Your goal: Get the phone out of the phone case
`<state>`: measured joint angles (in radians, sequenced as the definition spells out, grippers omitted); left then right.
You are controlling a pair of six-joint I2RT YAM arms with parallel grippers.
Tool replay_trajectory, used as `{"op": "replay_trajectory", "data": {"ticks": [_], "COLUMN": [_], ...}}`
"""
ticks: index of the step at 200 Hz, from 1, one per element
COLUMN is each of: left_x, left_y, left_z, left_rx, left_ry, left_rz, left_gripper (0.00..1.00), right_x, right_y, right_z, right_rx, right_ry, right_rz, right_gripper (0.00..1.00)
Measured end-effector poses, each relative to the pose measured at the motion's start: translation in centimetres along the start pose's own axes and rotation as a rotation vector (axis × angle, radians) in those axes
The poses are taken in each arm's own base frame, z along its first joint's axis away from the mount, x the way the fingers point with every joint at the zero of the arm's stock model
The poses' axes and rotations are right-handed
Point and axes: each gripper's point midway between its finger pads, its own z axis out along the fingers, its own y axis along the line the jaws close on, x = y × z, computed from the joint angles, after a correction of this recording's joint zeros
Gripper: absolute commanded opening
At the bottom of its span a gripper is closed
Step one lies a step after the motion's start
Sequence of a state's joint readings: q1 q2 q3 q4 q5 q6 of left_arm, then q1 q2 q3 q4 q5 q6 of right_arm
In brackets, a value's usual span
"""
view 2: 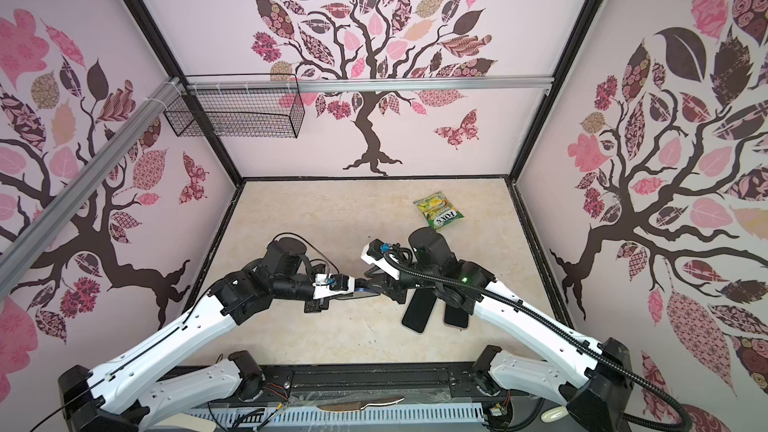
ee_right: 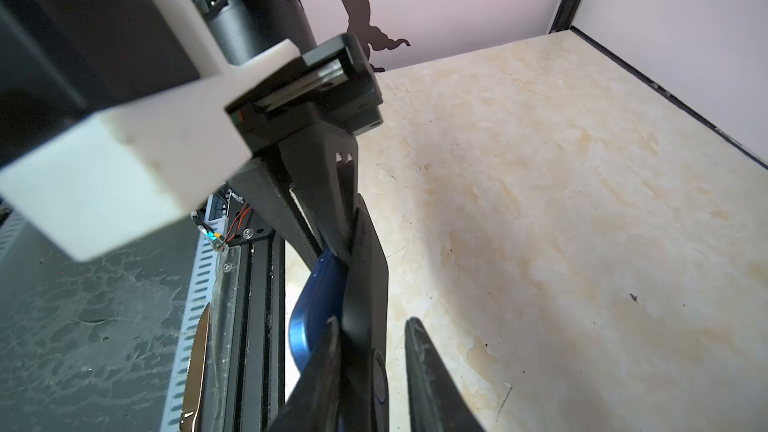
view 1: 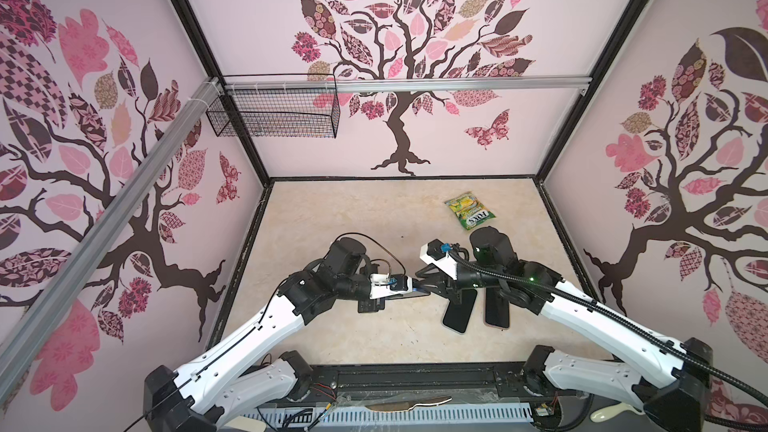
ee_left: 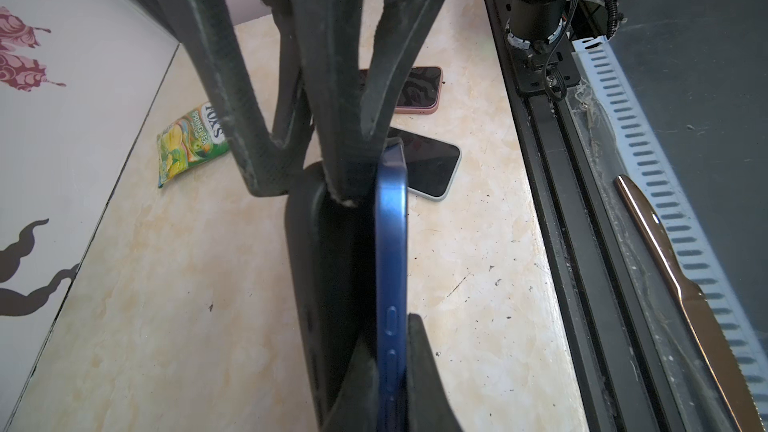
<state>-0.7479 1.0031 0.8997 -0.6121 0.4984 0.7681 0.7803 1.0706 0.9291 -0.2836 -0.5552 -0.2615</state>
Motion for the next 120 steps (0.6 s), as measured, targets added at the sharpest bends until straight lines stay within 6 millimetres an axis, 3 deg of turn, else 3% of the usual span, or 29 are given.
{"op": "replay_trajectory", "data": {"ticks": [62, 120], "left_x": [-0.24, -0.37], "left_y": [0.29, 0.22], "left_z": [0.00, -0.04], "left_rx": [-0.012, -0.011], "left_ry": [-0.009, -0.014], "left_rz": [0.003, 0.003], "left_gripper": [0.00, 0.00], "right_x": [-0.12, -0.03], "right_y": [0.32, 0.40], "right_z": [-0.16, -0.31], "right_rx": [-0.009, -0.001], "right_ry": [-0.029, -0.095], "right_rz": [0.037, 0.103], "right_gripper": [0.00, 0.00]}}
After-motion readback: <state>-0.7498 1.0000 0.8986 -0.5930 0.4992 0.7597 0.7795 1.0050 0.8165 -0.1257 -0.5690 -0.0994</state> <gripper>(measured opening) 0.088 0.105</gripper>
